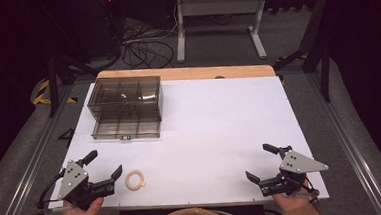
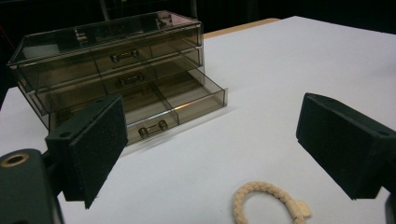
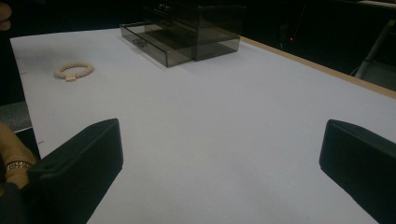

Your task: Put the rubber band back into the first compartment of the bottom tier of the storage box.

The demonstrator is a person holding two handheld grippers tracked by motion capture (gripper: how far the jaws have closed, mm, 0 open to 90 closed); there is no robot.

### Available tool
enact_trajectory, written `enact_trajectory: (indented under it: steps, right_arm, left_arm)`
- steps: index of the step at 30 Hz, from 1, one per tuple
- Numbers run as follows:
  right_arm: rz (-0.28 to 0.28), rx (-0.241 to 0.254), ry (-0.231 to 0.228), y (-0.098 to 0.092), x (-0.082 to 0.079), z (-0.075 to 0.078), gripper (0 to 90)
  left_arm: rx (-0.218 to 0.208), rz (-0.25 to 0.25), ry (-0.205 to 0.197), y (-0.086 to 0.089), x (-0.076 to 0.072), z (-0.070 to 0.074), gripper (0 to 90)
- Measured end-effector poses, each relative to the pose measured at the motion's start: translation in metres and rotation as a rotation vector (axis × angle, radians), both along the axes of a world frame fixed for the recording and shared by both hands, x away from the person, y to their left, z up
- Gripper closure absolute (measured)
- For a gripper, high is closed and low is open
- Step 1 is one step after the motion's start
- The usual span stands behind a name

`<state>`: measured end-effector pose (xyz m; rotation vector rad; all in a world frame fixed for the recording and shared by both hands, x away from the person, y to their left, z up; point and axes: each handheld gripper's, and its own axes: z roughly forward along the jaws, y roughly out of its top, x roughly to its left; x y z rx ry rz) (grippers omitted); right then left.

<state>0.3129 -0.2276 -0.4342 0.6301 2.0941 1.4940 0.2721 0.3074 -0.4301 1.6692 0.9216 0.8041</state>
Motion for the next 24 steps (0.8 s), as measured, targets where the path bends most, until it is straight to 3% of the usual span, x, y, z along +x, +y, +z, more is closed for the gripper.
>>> enact_trajectory:
  steps: [6, 24]
  right_arm:
    - [0.003, 0.002, -0.003, 0.0008, -0.0014, 0.0, 0.0]
    - [0.004, 0.015, -0.009, -0.0001, -0.0027, 0.0001, 0.1]
  left_arm:
    - [-0.02, 0.005, 0.012, 0.0019, 0.0002, 0.0004, 10.1]
    - [-0.011, 0.001, 0.008, -0.0012, 0.0012, 0.0019, 9.8]
